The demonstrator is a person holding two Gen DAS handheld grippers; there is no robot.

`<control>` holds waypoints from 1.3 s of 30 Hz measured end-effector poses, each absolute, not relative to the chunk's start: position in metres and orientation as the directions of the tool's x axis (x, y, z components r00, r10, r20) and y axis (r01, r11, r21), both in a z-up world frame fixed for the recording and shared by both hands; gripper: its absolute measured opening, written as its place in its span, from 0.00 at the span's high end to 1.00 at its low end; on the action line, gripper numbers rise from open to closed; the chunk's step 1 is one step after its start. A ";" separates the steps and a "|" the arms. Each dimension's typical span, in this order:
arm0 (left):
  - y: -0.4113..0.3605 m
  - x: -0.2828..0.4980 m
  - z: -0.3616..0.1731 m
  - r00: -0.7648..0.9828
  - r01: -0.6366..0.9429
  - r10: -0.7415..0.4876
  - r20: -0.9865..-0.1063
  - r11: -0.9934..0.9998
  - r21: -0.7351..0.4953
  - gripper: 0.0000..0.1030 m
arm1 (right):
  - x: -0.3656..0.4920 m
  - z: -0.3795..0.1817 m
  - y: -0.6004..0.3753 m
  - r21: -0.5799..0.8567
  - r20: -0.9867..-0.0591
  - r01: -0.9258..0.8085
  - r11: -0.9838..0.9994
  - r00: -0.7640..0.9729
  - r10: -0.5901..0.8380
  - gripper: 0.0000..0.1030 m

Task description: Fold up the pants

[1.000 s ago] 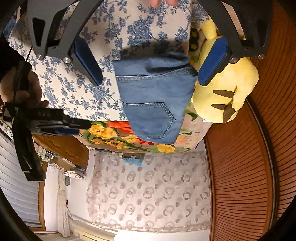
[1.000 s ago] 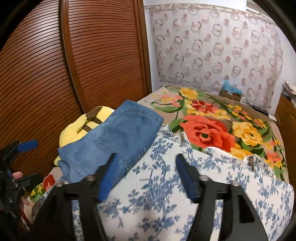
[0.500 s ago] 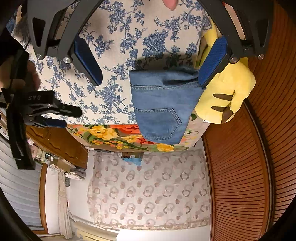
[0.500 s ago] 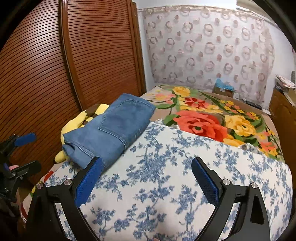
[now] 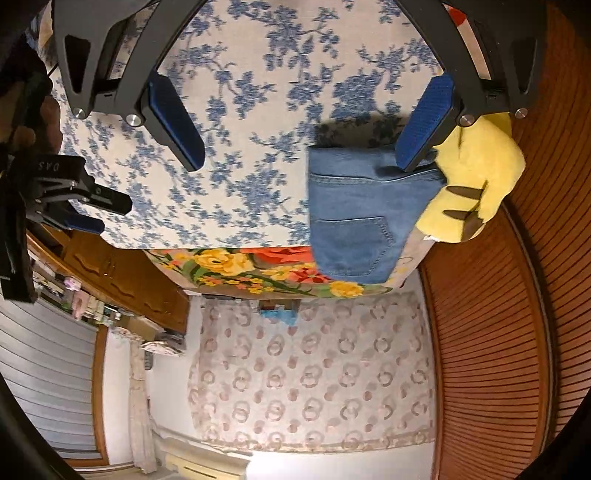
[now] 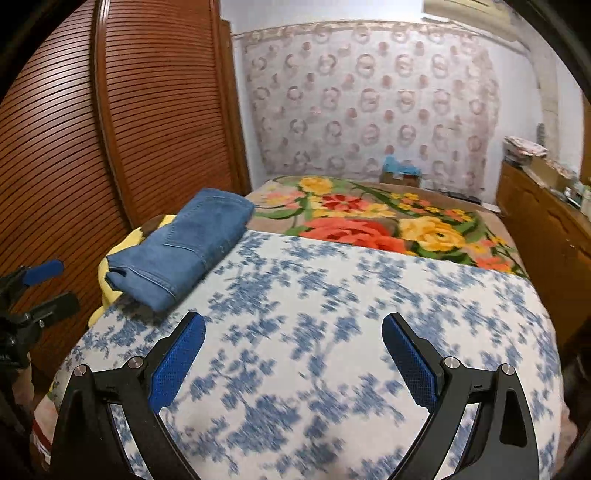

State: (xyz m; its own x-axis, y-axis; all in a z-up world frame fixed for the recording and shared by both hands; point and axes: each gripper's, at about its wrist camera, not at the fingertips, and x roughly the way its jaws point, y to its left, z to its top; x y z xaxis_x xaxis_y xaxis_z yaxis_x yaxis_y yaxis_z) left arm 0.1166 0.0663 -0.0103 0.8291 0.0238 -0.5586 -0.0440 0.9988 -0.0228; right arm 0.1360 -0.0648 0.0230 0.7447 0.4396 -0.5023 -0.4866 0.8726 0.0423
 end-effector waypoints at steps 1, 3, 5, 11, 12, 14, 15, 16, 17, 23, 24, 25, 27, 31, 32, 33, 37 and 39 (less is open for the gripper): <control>0.064 0.116 -0.009 0.830 -0.038 0.018 -0.558 0.999 -0.024 0.00 | 0.131 0.024 -0.071 0.049 -0.499 -0.475 0.879 0.750 0.433 0.06; 0.056 0.115 -0.008 0.831 -0.023 0.005 -0.556 0.999 -0.026 0.00 | 0.120 0.024 -0.082 0.058 -0.497 -0.459 0.886 0.757 0.425 0.06; 0.047 0.113 -0.006 0.835 -0.013 -0.002 -0.551 1.000 -0.024 0.00 | 0.112 0.025 -0.093 0.055 -0.493 -0.434 0.899 0.771 0.403 0.06; 0.024 0.109 -0.003 0.831 0.009 -0.016 -0.557 1.000 -0.016 0.00 | 0.089 0.034 -0.117 0.048 -0.482 -0.386 0.921 0.799 0.360 0.06; 0.021 0.108 -0.004 0.830 0.010 -0.018 -0.558 1.000 -0.016 0.00 | 0.086 0.036 -0.122 0.043 -0.480 -0.376 0.926 0.805 0.349 0.06; 0.014 0.107 -0.003 0.829 0.013 -0.024 -0.559 1.000 -0.023 0.00 | 0.080 0.039 -0.129 0.041 -0.475 -0.366 0.930 0.811 0.341 0.06; 0.010 0.106 -0.003 0.828 0.017 -0.029 -0.560 1.000 -0.027 0.00 | 0.077 0.042 -0.133 0.040 -0.473 -0.359 0.932 0.815 0.334 0.06; 0.008 0.106 -0.003 0.827 0.021 -0.033 -0.561 0.999 -0.029 0.00 | 0.074 0.043 -0.136 0.039 -0.469 -0.355 0.934 0.819 0.330 0.06; 0.003 0.105 -0.002 0.827 0.024 -0.036 -0.561 0.999 -0.028 0.00 | 0.071 0.045 -0.140 0.037 -0.462 -0.352 0.935 0.824 0.329 0.06; -0.012 0.098 0.010 0.842 0.029 -0.038 -0.538 0.999 -0.025 0.00 | 0.048 0.057 -0.155 0.036 -0.434 -0.342 0.939 0.841 0.323 0.06; -0.013 0.096 0.012 0.845 0.029 -0.038 -0.534 0.999 -0.026 0.00 | 0.045 0.059 -0.157 0.036 -0.428 -0.341 0.939 0.844 0.323 0.06; -0.015 0.095 0.016 0.848 0.027 -0.037 -0.528 0.999 -0.027 0.00 | 0.040 0.062 -0.160 0.035 -0.422 -0.340 0.940 0.847 0.322 0.06; -0.017 0.093 0.020 0.853 0.027 -0.040 -0.521 0.999 -0.033 0.00 | 0.032 0.063 -0.164 0.029 -0.416 -0.339 0.940 0.852 0.320 0.06; -0.021 0.088 0.032 0.862 0.020 -0.031 -0.507 0.999 -0.027 0.00 | 0.019 0.067 -0.170 0.030 -0.401 -0.340 0.940 0.857 0.323 0.06; -0.021 0.086 0.035 0.867 0.018 -0.029 -0.498 0.999 -0.028 0.00 | 0.016 0.069 -0.172 0.030 -0.395 -0.342 0.939 0.859 0.326 0.06; -0.021 0.084 0.038 0.869 0.016 -0.028 -0.493 0.999 -0.029 0.00 | 0.013 0.071 -0.173 0.031 -0.389 -0.343 0.939 0.861 0.327 0.06; -0.022 0.075 0.050 0.884 0.015 -0.027 -0.467 0.999 -0.030 0.00 | 0.001 0.077 -0.174 0.029 -0.363 -0.346 0.938 0.870 0.333 0.06; -0.023 0.071 0.055 0.890 0.011 -0.021 -0.455 1.000 -0.025 0.00 | -0.004 0.079 -0.174 0.030 -0.350 -0.347 0.937 0.875 0.335 0.06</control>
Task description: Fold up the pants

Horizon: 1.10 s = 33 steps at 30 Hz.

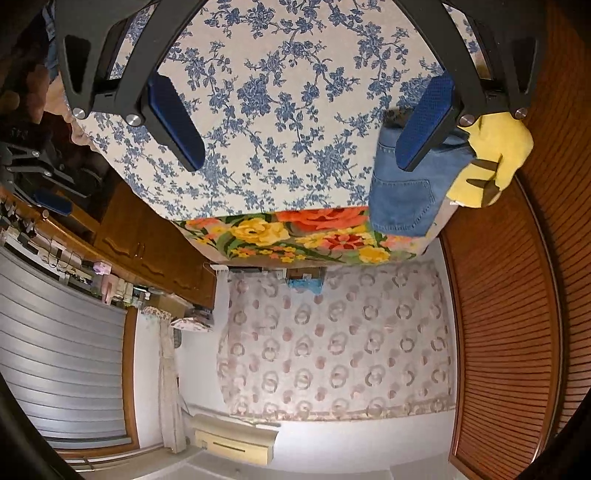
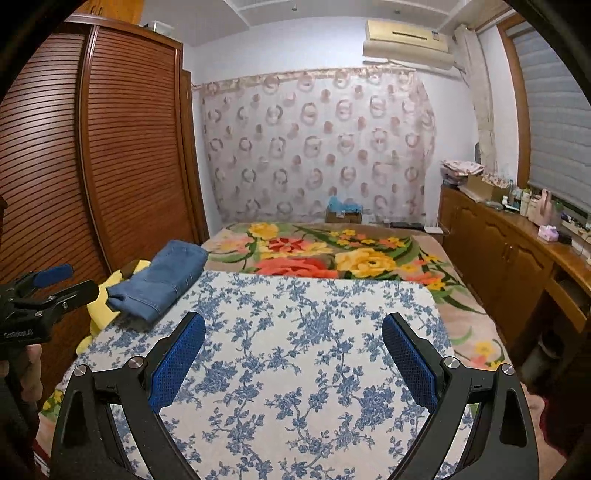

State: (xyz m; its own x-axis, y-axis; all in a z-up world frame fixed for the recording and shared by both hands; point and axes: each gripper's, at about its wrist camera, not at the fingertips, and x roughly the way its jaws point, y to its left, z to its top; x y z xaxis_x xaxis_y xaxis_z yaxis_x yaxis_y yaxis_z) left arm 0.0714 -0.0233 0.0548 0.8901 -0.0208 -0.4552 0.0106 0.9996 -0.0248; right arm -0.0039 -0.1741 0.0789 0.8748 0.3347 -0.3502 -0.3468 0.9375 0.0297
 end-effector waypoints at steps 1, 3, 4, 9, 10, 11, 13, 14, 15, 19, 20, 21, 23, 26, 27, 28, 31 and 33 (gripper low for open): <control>-0.024 0.070 0.057 0.892 0.010 -0.020 -0.451 1.000 -0.024 0.00 | -0.006 0.080 -0.174 0.031 -0.344 -0.348 0.937 0.877 0.337 0.06; -0.024 0.066 0.061 0.897 0.014 -0.023 -0.441 1.000 -0.024 0.00 | -0.013 0.081 -0.175 0.030 -0.331 -0.349 0.937 0.881 0.339 0.06; -0.024 0.064 0.063 0.899 0.014 -0.022 -0.437 1.000 -0.023 0.00 | -0.016 0.082 -0.175 0.030 -0.324 -0.346 0.938 0.884 0.336 0.06; -0.026 0.058 0.069 0.907 0.015 -0.017 -0.422 1.000 -0.008 0.00 | -0.025 0.083 -0.174 0.033 -0.295 -0.332 0.943 0.898 0.326 0.06; -0.027 0.057 0.070 0.907 0.014 -0.015 -0.420 1.000 -0.007 0.00 | -0.026 0.082 -0.174 0.031 -0.293 -0.328 0.944 0.900 0.323 0.06; -0.026 0.056 0.070 0.909 0.013 -0.015 -0.417 1.000 -0.008 0.00 | -0.026 0.081 -0.174 0.028 -0.289 -0.324 0.946 0.903 0.318 0.06; -0.026 0.055 0.070 0.910 0.012 -0.015 -0.414 1.000 -0.010 0.00 | -0.027 0.079 -0.175 0.024 -0.284 -0.319 0.947 0.907 0.312 0.06; -0.026 0.054 0.070 0.910 0.011 -0.014 -0.413 1.000 -0.010 0.00 | -0.027 0.078 -0.175 0.026 -0.283 -0.318 0.948 0.907 0.312 0.06; -0.026 0.054 0.070 0.910 0.011 -0.014 -0.414 1.000 -0.009 0.00 | -0.026 0.077 -0.176 0.027 -0.284 -0.314 0.949 0.908 0.309 0.06; -0.026 0.054 0.070 0.910 0.013 -0.016 -0.413 1.000 -0.010 0.00 | -0.024 0.074 -0.177 0.031 -0.287 -0.313 0.949 0.907 0.308 0.06; -0.026 0.054 0.070 0.910 0.012 -0.015 -0.414 1.000 -0.010 0.00 | -0.023 0.074 -0.177 0.031 -0.287 -0.312 0.950 0.907 0.307 0.06; -0.026 0.054 0.070 0.910 0.012 -0.015 -0.414 1.000 -0.010 0.00 | -0.022 0.074 -0.178 0.031 -0.288 -0.313 0.949 0.907 0.308 0.06; -0.025 0.054 0.070 0.910 0.012 -0.015 -0.414 1.000 -0.010 0.00 | -0.022 0.075 -0.179 0.030 -0.289 -0.313 0.949 0.906 0.308 0.06; -0.025 0.054 0.070 0.910 0.013 -0.016 -0.414 1.000 -0.011 0.00 | -0.022 0.076 -0.180 0.029 -0.288 -0.312 0.949 0.907 0.307 0.06; -0.025 0.054 0.070 0.910 0.012 -0.015 -0.414 1.000 -0.011 0.00 | -0.021 0.076 -0.180 0.030 -0.288 -0.312 0.950 0.907 0.307 0.06; -0.025 0.054 0.070 0.910 0.012 -0.015 -0.414 1.000 -0.010 0.00 | -0.020 0.077 -0.180 0.030 -0.288 -0.311 0.950 0.907 0.306 0.06; -0.025 0.054 0.070 0.911 0.011 -0.014 -0.413 1.000 -0.009 0.00 | -0.020 0.077 -0.181 0.030 -0.289 -0.313 0.949 0.906 0.308 0.06; -0.025 0.054 0.070 0.910 0.012 -0.016 -0.414 1.000 -0.012 0.00 | -0.020 0.076 -0.180 0.031 -0.290 -0.312 0.949 0.906 0.308 0.06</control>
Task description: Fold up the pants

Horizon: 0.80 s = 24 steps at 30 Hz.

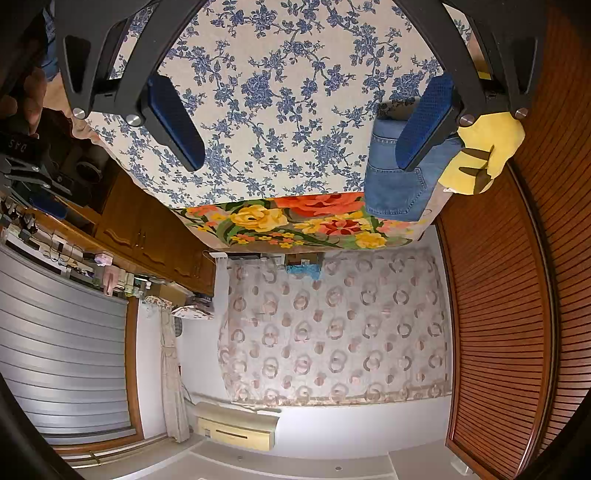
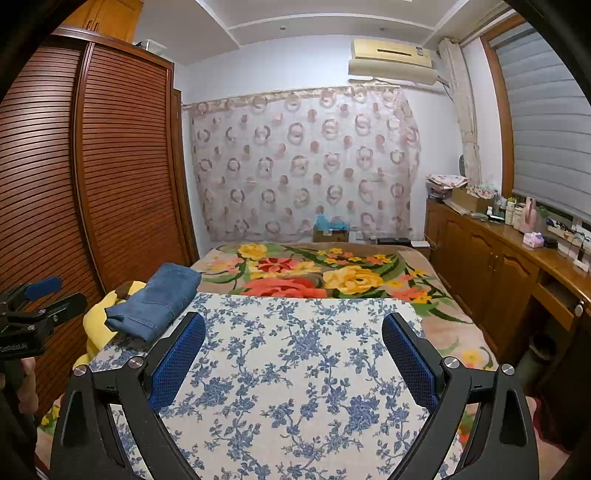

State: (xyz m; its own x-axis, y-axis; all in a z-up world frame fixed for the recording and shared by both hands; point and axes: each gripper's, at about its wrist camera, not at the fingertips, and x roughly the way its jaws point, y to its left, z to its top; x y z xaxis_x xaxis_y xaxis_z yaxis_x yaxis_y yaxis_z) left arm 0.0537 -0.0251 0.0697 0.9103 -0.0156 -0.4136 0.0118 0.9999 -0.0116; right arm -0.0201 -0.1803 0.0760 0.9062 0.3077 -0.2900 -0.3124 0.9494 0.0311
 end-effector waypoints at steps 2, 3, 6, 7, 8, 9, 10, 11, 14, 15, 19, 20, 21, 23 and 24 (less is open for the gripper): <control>-0.025 0.054 0.070 0.910 0.011 -0.015 -0.414 1.000 -0.012 0.00 | -0.020 0.075 -0.180 0.031 -0.290 -0.309 0.951 0.907 0.304 0.06; -0.025 0.054 0.070 0.910 0.011 -0.015 -0.414 1.000 -0.011 0.00 | -0.020 0.075 -0.180 0.029 -0.290 -0.307 0.951 0.908 0.302 0.06; -0.025 0.053 0.070 0.910 0.012 -0.016 -0.415 1.000 -0.011 0.00 | -0.019 0.075 -0.178 0.030 -0.290 -0.307 0.951 0.908 0.302 0.06; -0.024 0.053 0.070 0.910 0.013 -0.016 -0.414 1.000 -0.011 0.00 | -0.019 0.075 -0.178 0.029 -0.290 -0.305 0.952 0.909 0.300 0.06; -0.024 0.053 0.070 0.911 0.013 -0.017 -0.413 1.000 -0.012 0.00 | -0.020 0.075 -0.178 0.029 -0.290 -0.306 0.952 0.908 0.301 0.06; -0.024 0.053 0.070 0.911 0.013 -0.017 -0.412 1.000 -0.012 0.00 | -0.019 0.075 -0.178 0.031 -0.290 -0.306 0.951 0.908 0.302 0.06; -0.024 0.053 0.070 0.911 0.012 -0.016 -0.413 1.000 -0.011 0.00 | -0.020 0.075 -0.178 0.031 -0.290 -0.305 0.952 0.909 0.301 0.06; -0.024 0.053 0.070 0.911 0.012 -0.015 -0.412 1.000 -0.011 0.00 | -0.019 0.075 -0.178 0.030 -0.290 -0.307 0.951 0.908 0.302 0.06; -0.024 0.053 0.070 0.911 0.012 -0.015 -0.413 1.000 -0.010 0.00 | -0.019 0.074 -0.178 0.030 -0.290 -0.307 0.951 0.908 0.303 0.06; -0.024 0.053 0.070 0.910 0.012 -0.015 -0.413 1.000 -0.010 0.00 | -0.020 0.074 -0.178 0.030 -0.290 -0.306 0.952 0.909 0.301 0.06; -0.024 0.053 0.069 0.910 0.012 -0.016 -0.414 1.000 -0.012 0.00 | -0.019 0.075 -0.178 0.031 -0.290 -0.305 0.952 0.909 0.301 0.06; -0.024 0.053 0.070 0.910 0.012 -0.016 -0.413 1.000 -0.012 0.00 | -0.020 0.074 -0.178 0.031 -0.290 -0.306 0.952 0.908 0.301 0.06; -0.024 0.053 0.069 0.910 0.012 -0.016 -0.414 1.000 -0.012 0.00 | -0.020 0.073 -0.178 0.032 -0.290 -0.306 0.951 0.908 0.302 0.06; -0.024 0.053 0.069 0.910 0.012 -0.016 -0.413 1.000 -0.012 0.00 | -0.020 0.074 -0.178 0.031 -0.289 -0.305 0.952 0.909 0.301 0.06; -0.024 0.053 0.069 0.910 0.012 -0.016 -0.414 1.000 -0.012 0.00 | -0.020 0.074 -0.178 0.032 -0.289 -0.306 0.952 0.909 0.301 0.06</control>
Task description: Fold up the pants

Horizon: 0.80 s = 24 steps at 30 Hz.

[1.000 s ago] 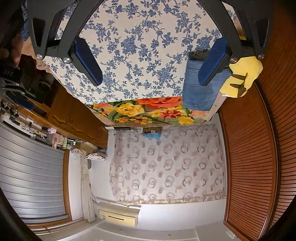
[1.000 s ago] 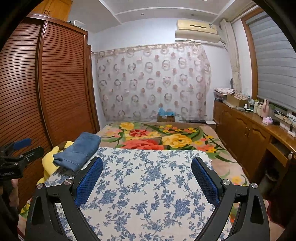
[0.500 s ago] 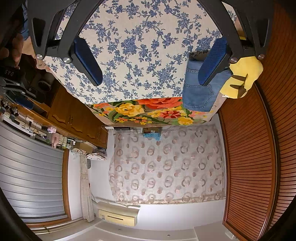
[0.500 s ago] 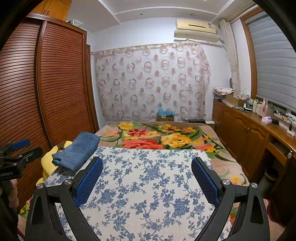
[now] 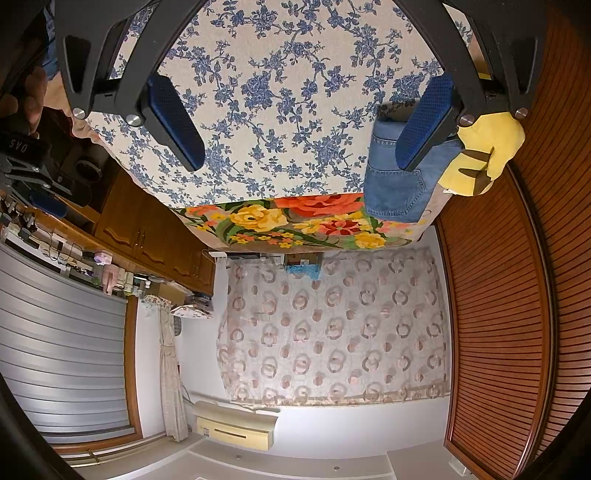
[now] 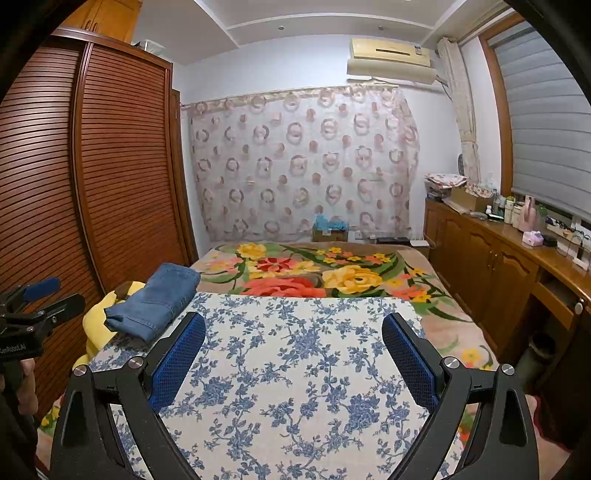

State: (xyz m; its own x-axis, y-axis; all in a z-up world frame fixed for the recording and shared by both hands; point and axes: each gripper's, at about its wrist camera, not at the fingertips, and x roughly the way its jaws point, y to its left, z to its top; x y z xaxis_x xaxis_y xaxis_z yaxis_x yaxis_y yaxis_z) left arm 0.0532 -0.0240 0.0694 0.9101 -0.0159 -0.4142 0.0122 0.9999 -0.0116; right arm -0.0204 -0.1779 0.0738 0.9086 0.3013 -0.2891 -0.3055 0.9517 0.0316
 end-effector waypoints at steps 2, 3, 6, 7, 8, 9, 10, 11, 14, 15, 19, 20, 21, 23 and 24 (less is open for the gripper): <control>-0.024 0.053 0.069 0.910 0.012 -0.016 -0.413 1.000 -0.011 0.00 | -0.021 0.073 -0.178 0.032 -0.289 -0.306 0.952 0.909 0.301 0.06; -0.024 0.053 0.070 0.910 0.012 -0.016 -0.414 1.000 -0.011 0.00 | -0.021 0.074 -0.177 0.031 -0.289 -0.306 0.952 0.909 0.301 0.06; -0.024 0.052 0.069 0.910 0.011 -0.015 -0.414 1.000 -0.011 0.00 | -0.021 0.073 -0.177 0.031 -0.289 -0.306 0.952 0.909 0.302 0.06; -0.024 0.052 0.069 0.910 0.012 -0.015 -0.415 1.000 -0.012 0.00 | -0.021 0.074 -0.177 0.031 -0.289 -0.306 0.951 0.908 0.302 0.06; -0.024 0.052 0.069 0.910 0.012 -0.015 -0.414 1.000 -0.012 0.00 | -0.021 0.073 -0.177 0.030 -0.288 -0.306 0.952 0.909 0.301 0.06; -0.024 0.052 0.069 0.910 0.012 -0.015 -0.414 1.000 -0.012 0.00 | -0.021 0.073 -0.177 0.030 -0.289 -0.306 0.952 0.909 0.301 0.06; -0.024 0.052 0.069 0.910 0.012 -0.015 -0.415 1.000 -0.011 0.00 | -0.021 0.073 -0.177 0.031 -0.289 -0.306 0.952 0.909 0.301 0.06; -0.024 0.052 0.069 0.910 0.012 -0.016 -0.415 1.000 -0.012 0.00 | -0.021 0.073 -0.177 0.031 -0.289 -0.305 0.952 0.909 0.301 0.06; -0.024 0.052 0.069 0.910 0.011 -0.015 -0.414 1.000 -0.012 0.00 | -0.022 0.073 -0.176 0.033 -0.290 -0.305 0.952 0.908 0.301 0.06; -0.024 0.052 0.070 0.910 0.012 -0.016 -0.414 1.000 -0.013 0.00 | -0.022 0.074 -0.176 0.033 -0.290 -0.305 0.952 0.908 0.301 0.06; -0.024 0.052 0.069 0.910 0.012 -0.016 -0.414 1.000 -0.012 0.00 | -0.021 0.073 -0.176 0.032 -0.290 -0.305 0.952 0.908 0.301 0.06; -0.024 0.052 0.069 0.910 0.012 -0.016 -0.414 1.000 -0.012 0.00 | -0.021 0.073 -0.177 0.033 -0.290 -0.306 0.951 0.908 0.302 0.06; -0.024 0.052 0.070 0.910 0.012 -0.016 -0.414 1.000 -0.012 0.00 | -0.021 0.074 -0.176 0.034 -0.290 -0.306 0.951 0.908 0.302 0.06; -0.024 0.052 0.069 0.910 0.012 -0.016 -0.414 1.000 -0.012 0.00 | -0.021 0.073 -0.177 0.033 -0.290 -0.305 0.952 0.908 0.301 0.06; -0.024 0.052 0.069 0.910 0.012 -0.016 -0.414 1.000 -0.012 0.00 | -0.021 0.074 -0.176 0.034 -0.291 -0.305 0.952 0.908 0.302 0.06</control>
